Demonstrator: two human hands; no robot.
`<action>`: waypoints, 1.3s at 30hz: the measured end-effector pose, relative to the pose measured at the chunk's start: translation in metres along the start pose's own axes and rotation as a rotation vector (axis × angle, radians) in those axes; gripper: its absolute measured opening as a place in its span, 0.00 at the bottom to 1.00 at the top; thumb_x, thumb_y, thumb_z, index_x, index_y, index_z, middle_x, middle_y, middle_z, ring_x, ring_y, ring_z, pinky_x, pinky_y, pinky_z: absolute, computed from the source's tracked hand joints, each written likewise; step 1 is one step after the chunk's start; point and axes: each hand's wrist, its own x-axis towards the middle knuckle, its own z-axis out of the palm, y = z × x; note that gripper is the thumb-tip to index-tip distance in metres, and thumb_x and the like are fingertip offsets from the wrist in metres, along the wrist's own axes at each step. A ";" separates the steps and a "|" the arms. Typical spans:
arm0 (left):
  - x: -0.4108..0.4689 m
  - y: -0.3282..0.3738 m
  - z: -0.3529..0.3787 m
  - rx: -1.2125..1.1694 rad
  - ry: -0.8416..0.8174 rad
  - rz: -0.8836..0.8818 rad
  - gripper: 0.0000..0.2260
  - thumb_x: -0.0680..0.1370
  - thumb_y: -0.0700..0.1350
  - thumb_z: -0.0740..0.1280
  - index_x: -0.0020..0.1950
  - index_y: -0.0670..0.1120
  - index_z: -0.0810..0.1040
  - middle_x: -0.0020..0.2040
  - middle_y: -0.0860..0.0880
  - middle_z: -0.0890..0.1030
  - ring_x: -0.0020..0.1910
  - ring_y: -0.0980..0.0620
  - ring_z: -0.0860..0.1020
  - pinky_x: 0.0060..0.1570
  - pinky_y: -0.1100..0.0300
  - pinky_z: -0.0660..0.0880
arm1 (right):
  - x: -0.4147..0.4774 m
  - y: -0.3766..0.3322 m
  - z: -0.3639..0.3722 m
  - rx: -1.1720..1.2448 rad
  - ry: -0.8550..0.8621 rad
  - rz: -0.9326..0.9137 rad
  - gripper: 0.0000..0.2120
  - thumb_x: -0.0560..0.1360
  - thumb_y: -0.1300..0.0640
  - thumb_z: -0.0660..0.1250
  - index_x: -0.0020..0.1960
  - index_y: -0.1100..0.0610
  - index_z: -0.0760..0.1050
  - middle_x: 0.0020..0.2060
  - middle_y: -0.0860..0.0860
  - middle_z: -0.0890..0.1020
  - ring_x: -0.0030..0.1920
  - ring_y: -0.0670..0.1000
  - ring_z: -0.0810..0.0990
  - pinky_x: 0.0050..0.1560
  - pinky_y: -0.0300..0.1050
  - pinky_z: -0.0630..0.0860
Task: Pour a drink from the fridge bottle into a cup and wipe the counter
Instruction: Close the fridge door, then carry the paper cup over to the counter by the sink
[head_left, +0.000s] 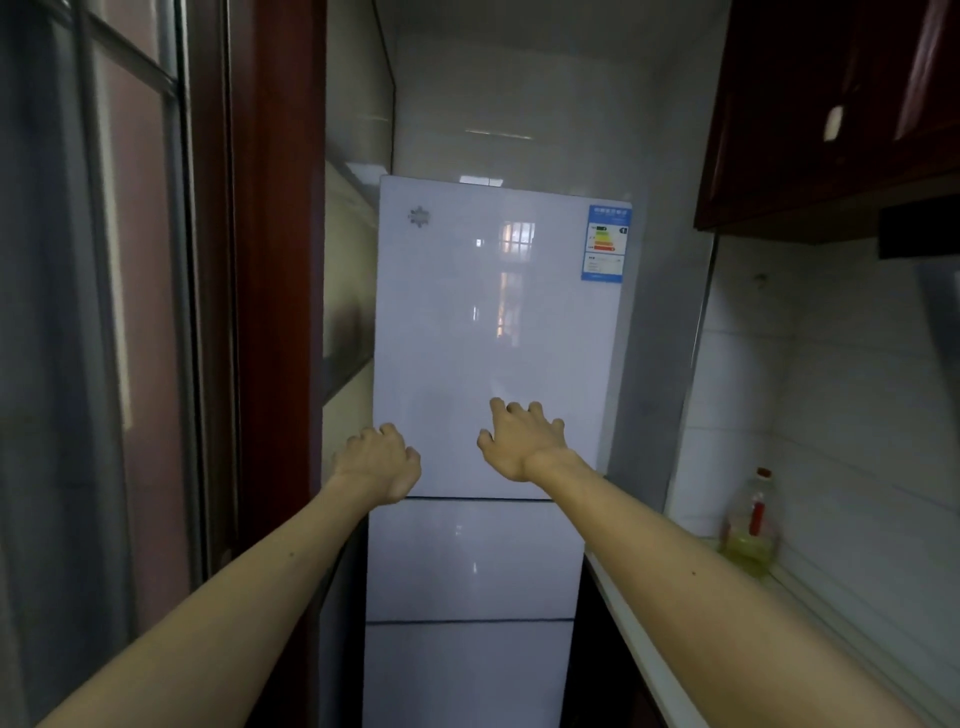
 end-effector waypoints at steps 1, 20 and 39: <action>-0.007 0.003 0.002 -0.005 -0.005 -0.008 0.18 0.82 0.48 0.52 0.63 0.37 0.69 0.61 0.38 0.74 0.57 0.40 0.74 0.55 0.52 0.71 | -0.008 0.003 0.001 0.002 -0.004 -0.002 0.25 0.82 0.47 0.49 0.76 0.56 0.56 0.70 0.55 0.68 0.69 0.60 0.63 0.64 0.60 0.63; -0.183 0.128 -0.018 -0.075 -0.050 0.069 0.16 0.82 0.50 0.53 0.60 0.39 0.68 0.61 0.37 0.72 0.60 0.37 0.72 0.59 0.49 0.69 | -0.238 0.113 -0.030 0.046 -0.042 0.087 0.23 0.81 0.49 0.51 0.74 0.55 0.59 0.69 0.57 0.69 0.68 0.61 0.65 0.62 0.60 0.65; -0.286 0.276 -0.028 -0.183 -0.114 0.493 0.18 0.81 0.51 0.53 0.62 0.39 0.68 0.63 0.35 0.72 0.62 0.36 0.72 0.60 0.47 0.70 | -0.407 0.177 -0.087 -0.038 0.027 0.417 0.22 0.80 0.49 0.52 0.72 0.56 0.61 0.69 0.58 0.70 0.67 0.62 0.66 0.60 0.61 0.66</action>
